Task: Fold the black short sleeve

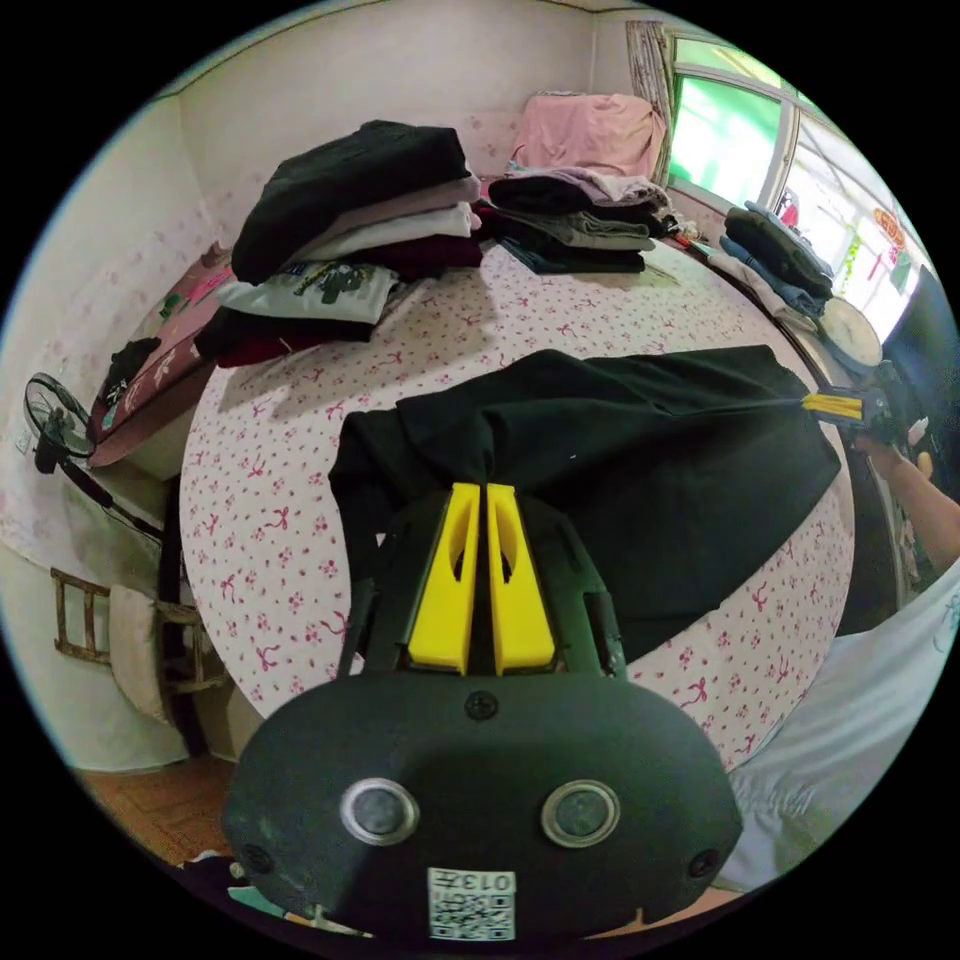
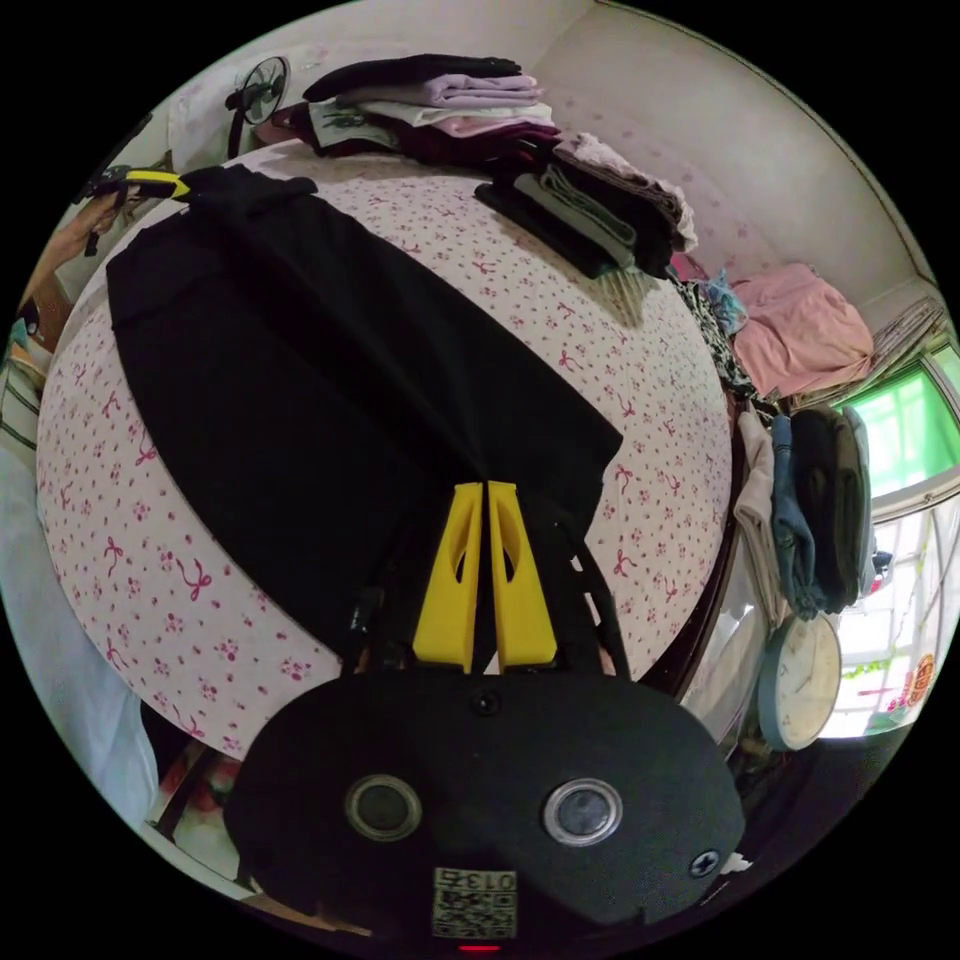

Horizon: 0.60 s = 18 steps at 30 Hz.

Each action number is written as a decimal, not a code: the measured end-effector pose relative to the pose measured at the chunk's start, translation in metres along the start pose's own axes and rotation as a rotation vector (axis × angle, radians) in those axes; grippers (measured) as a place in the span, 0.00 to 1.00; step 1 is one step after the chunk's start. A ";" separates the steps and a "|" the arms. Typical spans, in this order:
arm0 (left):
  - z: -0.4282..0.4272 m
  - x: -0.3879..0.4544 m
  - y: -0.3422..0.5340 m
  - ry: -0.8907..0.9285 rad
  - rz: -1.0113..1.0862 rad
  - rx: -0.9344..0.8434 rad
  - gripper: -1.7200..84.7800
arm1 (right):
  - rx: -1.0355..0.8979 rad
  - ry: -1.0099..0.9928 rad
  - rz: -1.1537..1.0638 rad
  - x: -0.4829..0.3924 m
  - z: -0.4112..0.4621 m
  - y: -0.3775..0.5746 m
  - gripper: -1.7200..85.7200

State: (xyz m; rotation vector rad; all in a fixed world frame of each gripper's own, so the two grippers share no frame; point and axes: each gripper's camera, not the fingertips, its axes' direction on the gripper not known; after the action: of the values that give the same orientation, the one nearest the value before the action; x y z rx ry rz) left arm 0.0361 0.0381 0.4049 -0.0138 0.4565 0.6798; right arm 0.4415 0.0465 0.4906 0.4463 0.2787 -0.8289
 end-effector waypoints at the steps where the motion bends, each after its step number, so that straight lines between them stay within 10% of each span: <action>1: 0.007 -0.004 0.003 0.013 -0.007 -0.029 0.02 | -0.017 -0.015 -0.005 -0.005 0.007 0.001 0.03; 18: -0.044 -0.114 0.038 0.076 -0.306 0.011 0.03 | 0.138 -0.298 0.064 -0.021 0.002 -0.043 0.05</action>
State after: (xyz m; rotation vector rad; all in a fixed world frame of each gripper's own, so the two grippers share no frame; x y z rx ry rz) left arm -0.0825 -0.0075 0.4171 -0.0975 0.5180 0.3770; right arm 0.3951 0.0337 0.4893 0.4513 -0.0688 -0.8421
